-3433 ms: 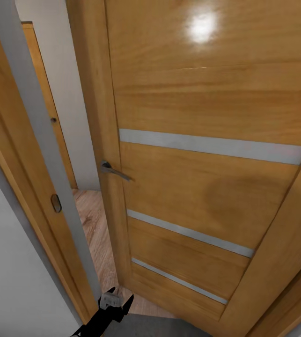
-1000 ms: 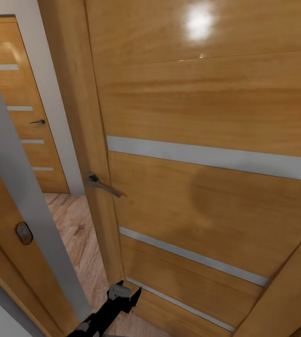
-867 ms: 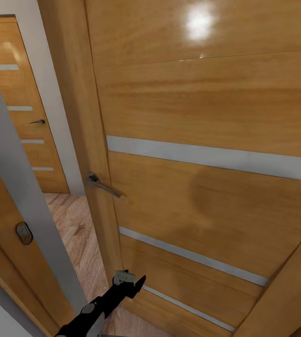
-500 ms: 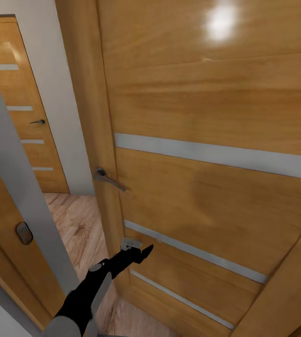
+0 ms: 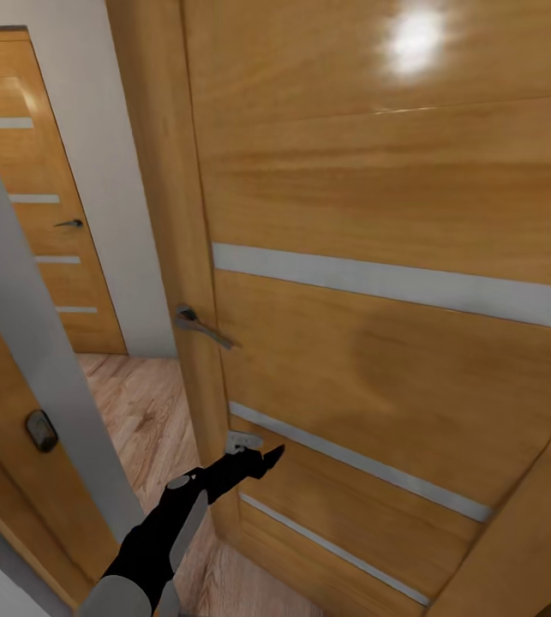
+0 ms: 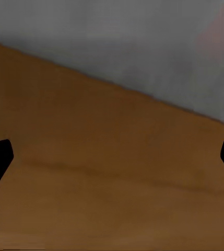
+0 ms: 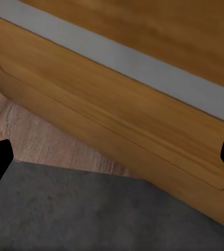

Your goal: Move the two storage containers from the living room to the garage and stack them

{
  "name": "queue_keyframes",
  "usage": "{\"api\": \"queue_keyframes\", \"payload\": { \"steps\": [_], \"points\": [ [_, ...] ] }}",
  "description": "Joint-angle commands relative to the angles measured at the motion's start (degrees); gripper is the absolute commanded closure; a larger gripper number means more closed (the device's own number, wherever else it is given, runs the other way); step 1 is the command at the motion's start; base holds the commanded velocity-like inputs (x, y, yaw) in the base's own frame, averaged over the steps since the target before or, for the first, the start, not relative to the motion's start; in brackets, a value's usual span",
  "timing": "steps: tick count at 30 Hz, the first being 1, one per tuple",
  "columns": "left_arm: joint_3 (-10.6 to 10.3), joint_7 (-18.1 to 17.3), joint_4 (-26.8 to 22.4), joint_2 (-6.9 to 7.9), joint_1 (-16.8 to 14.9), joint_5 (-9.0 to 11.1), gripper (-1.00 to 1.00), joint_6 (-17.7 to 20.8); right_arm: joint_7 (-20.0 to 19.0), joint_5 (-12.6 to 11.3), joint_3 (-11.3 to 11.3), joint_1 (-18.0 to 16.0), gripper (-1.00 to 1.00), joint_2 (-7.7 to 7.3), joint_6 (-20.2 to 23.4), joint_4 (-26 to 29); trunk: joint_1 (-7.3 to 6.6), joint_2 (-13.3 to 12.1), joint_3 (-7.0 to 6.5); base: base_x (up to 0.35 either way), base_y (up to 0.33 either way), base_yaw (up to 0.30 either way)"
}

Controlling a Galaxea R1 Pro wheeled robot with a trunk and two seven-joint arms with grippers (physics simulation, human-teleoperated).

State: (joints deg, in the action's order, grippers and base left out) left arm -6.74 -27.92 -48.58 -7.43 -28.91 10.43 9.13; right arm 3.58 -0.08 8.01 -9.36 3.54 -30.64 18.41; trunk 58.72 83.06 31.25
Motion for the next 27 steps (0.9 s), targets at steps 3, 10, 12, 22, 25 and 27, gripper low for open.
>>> {"api": "queue_keyframes", "payload": {
  "steps": [3,10,12,22,25,27],
  "points": [
    [0.0,4.9,0.3,-1.15,-0.2,0.5,-1.0,3.4,0.4,0.0,0.3,-0.1,-1.0,-0.02,-0.1,0.0,0.01,0.0,0.05,0.123,0.046,0.0],
    [-0.1,13.4,0.0,-2.57,-1.5,0.6,-1.0,8.6,0.4,0.0,0.3,0.0,-1.0,-0.02,-0.1,0.0,0.01,0.0,0.05,0.111,0.044,0.0],
    [-0.1,14.3,0.1,-2.57,-1.7,0.6,-1.0,9.1,0.4,0.0,0.3,0.0,-1.0,-0.02,-0.1,0.0,0.01,0.0,0.05,0.04,0.015,0.0],
    [-0.1,15.0,0.2,-2.57,-1.9,0.6,-1.0,9.6,0.4,0.0,0.3,0.0,-1.0,-0.02,-0.1,0.0,0.01,0.0,0.2,0.011,0.004,0.009],
    [-0.1,15.1,0.3,-2.57,-1.9,0.6,-1.0,9.6,0.4,0.0,0.3,-0.1,-1.0,-0.02,-0.1,0.0,0.01,0.0,0.41,0.002,0.001,0.059],
    [0.0,15.1,0.3,-2.57,-1.9,0.6,-1.0,9.5,0.4,0.0,0.3,-0.1,-1.0,-0.02,-0.1,0.0,0.01,0.0,0.57,0.001,0.0,0.069]
  ]
}}
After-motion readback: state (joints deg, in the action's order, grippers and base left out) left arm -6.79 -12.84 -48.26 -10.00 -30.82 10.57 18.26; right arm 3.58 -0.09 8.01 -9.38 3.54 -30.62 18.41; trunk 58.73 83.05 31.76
